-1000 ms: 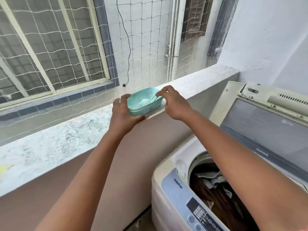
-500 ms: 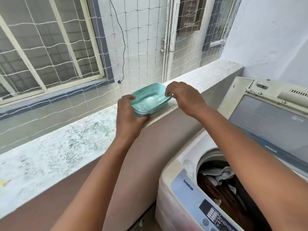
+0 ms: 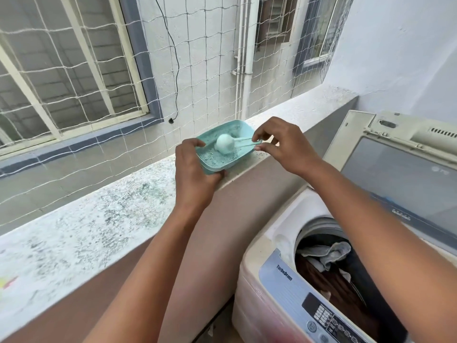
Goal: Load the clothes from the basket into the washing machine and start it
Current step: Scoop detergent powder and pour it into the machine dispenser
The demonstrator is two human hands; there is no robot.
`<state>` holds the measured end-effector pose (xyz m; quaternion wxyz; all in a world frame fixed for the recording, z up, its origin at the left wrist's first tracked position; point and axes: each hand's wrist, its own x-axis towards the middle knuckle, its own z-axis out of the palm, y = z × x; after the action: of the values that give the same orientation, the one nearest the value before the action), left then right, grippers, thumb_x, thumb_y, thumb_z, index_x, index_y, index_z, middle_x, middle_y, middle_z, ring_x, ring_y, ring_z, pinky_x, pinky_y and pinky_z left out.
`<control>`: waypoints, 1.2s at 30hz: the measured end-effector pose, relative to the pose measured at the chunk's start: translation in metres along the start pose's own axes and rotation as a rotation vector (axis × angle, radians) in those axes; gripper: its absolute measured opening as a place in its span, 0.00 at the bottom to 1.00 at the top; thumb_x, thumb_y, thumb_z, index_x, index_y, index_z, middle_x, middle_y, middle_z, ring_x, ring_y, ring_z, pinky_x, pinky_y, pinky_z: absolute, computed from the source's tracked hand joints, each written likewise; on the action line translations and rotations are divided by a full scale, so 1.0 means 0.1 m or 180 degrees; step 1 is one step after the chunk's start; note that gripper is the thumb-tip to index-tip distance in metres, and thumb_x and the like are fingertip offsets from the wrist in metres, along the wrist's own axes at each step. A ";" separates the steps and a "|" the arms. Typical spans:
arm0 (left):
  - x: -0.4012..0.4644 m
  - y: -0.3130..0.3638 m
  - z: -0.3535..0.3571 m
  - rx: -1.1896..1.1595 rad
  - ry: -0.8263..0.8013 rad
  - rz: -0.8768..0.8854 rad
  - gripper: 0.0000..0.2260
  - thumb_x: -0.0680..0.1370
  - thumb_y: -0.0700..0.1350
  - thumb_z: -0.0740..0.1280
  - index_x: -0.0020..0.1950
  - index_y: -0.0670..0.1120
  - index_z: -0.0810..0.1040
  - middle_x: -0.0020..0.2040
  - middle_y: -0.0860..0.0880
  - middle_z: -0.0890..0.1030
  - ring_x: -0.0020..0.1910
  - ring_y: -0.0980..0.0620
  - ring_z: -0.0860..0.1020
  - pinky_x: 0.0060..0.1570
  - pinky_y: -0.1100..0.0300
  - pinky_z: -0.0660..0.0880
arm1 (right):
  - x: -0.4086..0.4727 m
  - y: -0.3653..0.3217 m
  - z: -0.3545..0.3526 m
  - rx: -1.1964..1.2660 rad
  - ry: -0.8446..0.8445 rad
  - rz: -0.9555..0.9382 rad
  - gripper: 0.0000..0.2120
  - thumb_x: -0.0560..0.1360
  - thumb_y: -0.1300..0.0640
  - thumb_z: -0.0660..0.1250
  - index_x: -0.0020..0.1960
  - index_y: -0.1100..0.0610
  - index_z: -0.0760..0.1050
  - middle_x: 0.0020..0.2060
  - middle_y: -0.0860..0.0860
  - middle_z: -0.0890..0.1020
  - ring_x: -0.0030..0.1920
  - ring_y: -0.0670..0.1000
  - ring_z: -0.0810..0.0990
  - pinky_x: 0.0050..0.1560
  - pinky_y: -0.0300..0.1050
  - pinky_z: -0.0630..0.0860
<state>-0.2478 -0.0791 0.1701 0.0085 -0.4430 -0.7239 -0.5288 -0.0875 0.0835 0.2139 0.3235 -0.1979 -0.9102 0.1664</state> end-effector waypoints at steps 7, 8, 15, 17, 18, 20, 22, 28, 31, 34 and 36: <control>0.02 -0.07 -0.01 -0.0423 0.0084 -0.0311 0.32 0.65 0.46 0.81 0.61 0.51 0.65 0.62 0.49 0.71 0.60 0.52 0.73 0.57 0.60 0.73 | -0.09 -0.18 0.07 0.0231 0.1267 0.0379 0.08 0.77 0.53 0.70 0.47 0.58 0.79 0.38 0.49 0.82 0.39 0.47 0.79 0.37 0.48 0.77; 0.02 -0.08 -0.01 -0.0522 0.0121 -0.0403 0.33 0.65 0.47 0.82 0.60 0.53 0.64 0.62 0.49 0.72 0.60 0.51 0.74 0.58 0.54 0.75 | -0.08 -0.23 0.06 0.0259 0.1383 0.0345 0.08 0.78 0.53 0.69 0.48 0.59 0.79 0.38 0.49 0.82 0.39 0.46 0.79 0.36 0.47 0.77; -0.01 -0.01 -0.01 -0.0629 0.0262 -0.0470 0.33 0.67 0.47 0.82 0.61 0.47 0.63 0.61 0.48 0.71 0.57 0.52 0.73 0.53 0.59 0.73 | 0.04 -0.51 0.04 -0.0007 0.1535 -0.0110 0.07 0.78 0.57 0.68 0.46 0.61 0.78 0.38 0.51 0.81 0.37 0.48 0.77 0.36 0.38 0.73; -0.01 0.02 0.00 -0.0623 0.0284 -0.0472 0.32 0.67 0.47 0.81 0.60 0.48 0.63 0.60 0.48 0.70 0.56 0.52 0.73 0.53 0.58 0.73 | 0.05 -0.56 0.05 -0.0011 0.1567 -0.0182 0.07 0.78 0.57 0.68 0.46 0.61 0.77 0.38 0.51 0.80 0.37 0.49 0.77 0.35 0.41 0.74; -0.01 0.02 0.00 -0.0578 0.0242 -0.0436 0.32 0.67 0.47 0.81 0.60 0.47 0.63 0.60 0.47 0.70 0.56 0.52 0.73 0.53 0.58 0.74 | 0.06 -0.58 0.07 -0.0047 0.1542 -0.0223 0.07 0.78 0.57 0.68 0.46 0.61 0.77 0.38 0.52 0.80 0.37 0.50 0.77 0.35 0.44 0.75; -0.01 0.01 0.00 -0.0531 0.0240 -0.0392 0.33 0.67 0.47 0.81 0.61 0.46 0.63 0.60 0.47 0.70 0.57 0.51 0.73 0.53 0.57 0.74 | 0.07 -0.60 0.09 -0.0169 0.1469 -0.0301 0.08 0.79 0.56 0.67 0.46 0.61 0.77 0.38 0.52 0.80 0.37 0.52 0.77 0.36 0.48 0.75; 0.00 -0.01 -0.01 -0.0643 0.0360 -0.0497 0.33 0.67 0.48 0.82 0.60 0.47 0.63 0.60 0.46 0.70 0.57 0.50 0.73 0.55 0.53 0.76 | 0.08 -0.62 0.12 -0.0218 0.1470 -0.0336 0.09 0.80 0.56 0.66 0.46 0.61 0.77 0.38 0.52 0.79 0.37 0.53 0.77 0.36 0.52 0.76; -0.01 0.02 -0.01 -0.0601 0.0279 -0.0394 0.32 0.67 0.46 0.81 0.59 0.47 0.63 0.59 0.47 0.70 0.56 0.52 0.73 0.53 0.57 0.75 | 0.09 -0.70 0.15 -0.0180 0.1589 -0.0451 0.09 0.80 0.57 0.65 0.46 0.62 0.76 0.38 0.53 0.79 0.37 0.54 0.77 0.36 0.54 0.76; -0.01 0.02 -0.02 -0.0626 0.0338 -0.0404 0.31 0.67 0.46 0.81 0.59 0.48 0.63 0.59 0.47 0.70 0.55 0.53 0.72 0.52 0.64 0.73 | 0.08 -0.69 0.16 -0.0244 0.1575 -0.0445 0.09 0.80 0.57 0.65 0.46 0.62 0.76 0.38 0.53 0.78 0.37 0.55 0.77 0.36 0.55 0.75; -0.03 0.02 -0.02 -0.0561 0.0333 -0.0298 0.31 0.68 0.45 0.81 0.59 0.46 0.63 0.58 0.47 0.69 0.54 0.55 0.70 0.47 0.75 0.68 | 0.06 -0.69 0.18 -0.0437 0.1508 -0.0462 0.08 0.80 0.57 0.65 0.46 0.62 0.76 0.37 0.53 0.78 0.38 0.55 0.76 0.36 0.54 0.75; -0.03 0.02 -0.02 -0.0551 0.0325 -0.0290 0.31 0.68 0.46 0.81 0.59 0.46 0.63 0.59 0.47 0.69 0.55 0.54 0.70 0.47 0.75 0.67 | 0.06 -0.70 0.19 -0.0695 0.1455 -0.0523 0.07 0.79 0.58 0.65 0.46 0.61 0.76 0.37 0.53 0.77 0.39 0.55 0.75 0.36 0.52 0.74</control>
<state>-0.2459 -0.0827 0.1711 -0.0169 -0.3811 -0.6935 -0.6111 -0.1215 0.0224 0.2328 0.5098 -0.1895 -0.8391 -0.0086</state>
